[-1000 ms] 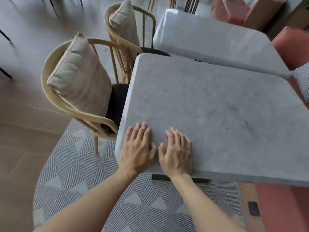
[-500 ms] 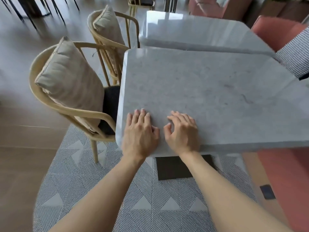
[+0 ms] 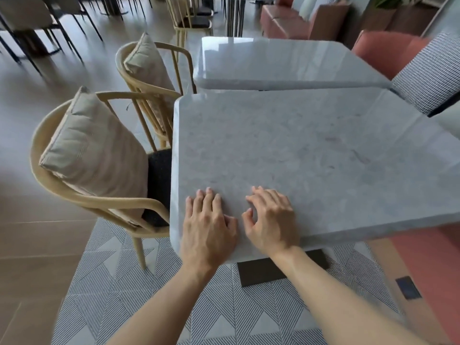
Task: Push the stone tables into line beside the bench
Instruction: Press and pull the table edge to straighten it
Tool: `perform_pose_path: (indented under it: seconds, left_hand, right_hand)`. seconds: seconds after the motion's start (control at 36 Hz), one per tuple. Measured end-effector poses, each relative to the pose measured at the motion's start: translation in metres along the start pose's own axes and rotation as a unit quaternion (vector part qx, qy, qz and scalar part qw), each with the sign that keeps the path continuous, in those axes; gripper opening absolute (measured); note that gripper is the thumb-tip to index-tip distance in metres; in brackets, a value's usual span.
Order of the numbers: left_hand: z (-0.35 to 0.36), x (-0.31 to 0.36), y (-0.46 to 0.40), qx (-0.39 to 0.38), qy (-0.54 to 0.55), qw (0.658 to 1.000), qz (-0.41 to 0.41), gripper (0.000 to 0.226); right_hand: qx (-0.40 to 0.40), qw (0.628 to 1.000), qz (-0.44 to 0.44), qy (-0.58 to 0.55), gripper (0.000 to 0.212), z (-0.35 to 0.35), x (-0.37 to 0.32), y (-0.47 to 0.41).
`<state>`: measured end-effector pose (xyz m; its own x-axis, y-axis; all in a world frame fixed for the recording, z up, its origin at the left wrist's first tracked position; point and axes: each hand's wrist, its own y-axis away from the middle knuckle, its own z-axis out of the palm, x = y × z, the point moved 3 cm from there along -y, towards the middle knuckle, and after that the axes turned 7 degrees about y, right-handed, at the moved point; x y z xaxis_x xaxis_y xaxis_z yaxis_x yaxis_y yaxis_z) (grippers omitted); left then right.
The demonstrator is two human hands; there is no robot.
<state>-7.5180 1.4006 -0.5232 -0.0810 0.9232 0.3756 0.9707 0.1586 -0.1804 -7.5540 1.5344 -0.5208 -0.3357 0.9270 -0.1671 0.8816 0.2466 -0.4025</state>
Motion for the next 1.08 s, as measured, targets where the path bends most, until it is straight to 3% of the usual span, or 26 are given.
perform_pose_path:
  seconds: [1.08]
  left_hand:
    - [0.000,-0.013,-0.024,0.028,0.016,0.999,0.008,0.053]
  right_hand:
    - [-0.078,0.997,0.007,0.008,0.036,0.007,-0.010,-0.020]
